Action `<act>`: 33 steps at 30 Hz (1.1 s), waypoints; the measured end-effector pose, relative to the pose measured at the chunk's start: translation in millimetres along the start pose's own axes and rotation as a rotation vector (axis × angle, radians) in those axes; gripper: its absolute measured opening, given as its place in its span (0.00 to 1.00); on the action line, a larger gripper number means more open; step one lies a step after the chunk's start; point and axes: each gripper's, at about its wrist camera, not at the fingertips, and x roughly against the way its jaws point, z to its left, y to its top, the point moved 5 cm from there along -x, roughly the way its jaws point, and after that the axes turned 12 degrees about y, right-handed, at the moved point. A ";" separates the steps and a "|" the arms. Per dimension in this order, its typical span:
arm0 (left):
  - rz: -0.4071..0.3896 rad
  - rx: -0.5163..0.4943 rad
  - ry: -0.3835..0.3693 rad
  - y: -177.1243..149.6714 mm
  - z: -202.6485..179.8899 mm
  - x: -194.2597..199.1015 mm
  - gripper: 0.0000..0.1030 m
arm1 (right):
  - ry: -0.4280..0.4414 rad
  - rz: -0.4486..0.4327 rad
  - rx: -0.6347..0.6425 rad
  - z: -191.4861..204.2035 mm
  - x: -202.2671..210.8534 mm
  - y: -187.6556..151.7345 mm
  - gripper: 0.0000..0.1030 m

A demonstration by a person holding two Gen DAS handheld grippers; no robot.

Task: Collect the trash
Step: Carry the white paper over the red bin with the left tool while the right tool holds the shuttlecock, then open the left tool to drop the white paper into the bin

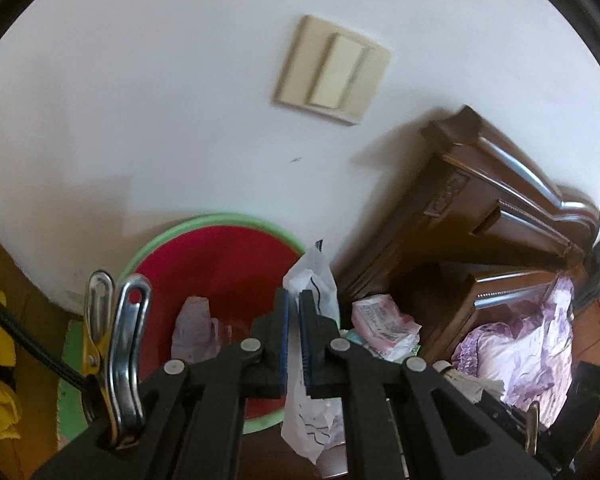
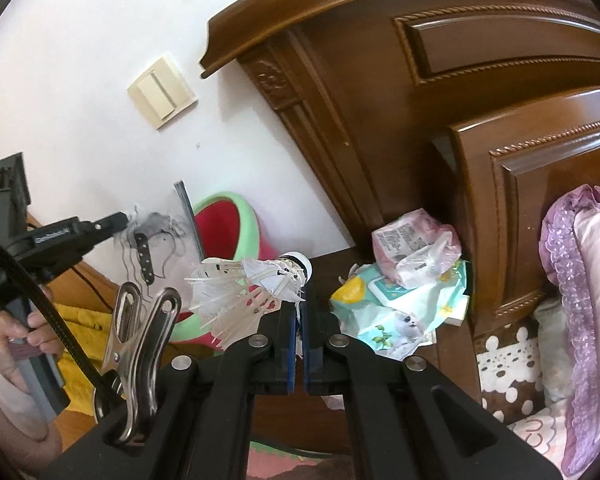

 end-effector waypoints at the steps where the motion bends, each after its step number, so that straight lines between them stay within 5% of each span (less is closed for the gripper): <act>1: 0.002 0.005 -0.001 1.4 4.6 -1.5 0.05 | -0.002 0.001 0.002 3.6 -1.2 -0.6 0.03; 18: -0.018 0.000 -0.009 26.6 41.7 -15.0 0.05 | -0.025 0.013 0.023 49.9 -27.1 -12.8 0.03; 33: 0.149 -0.063 0.007 1.5 61.4 -75.6 0.05 | -0.036 0.022 0.026 75.2 -53.2 -18.1 0.03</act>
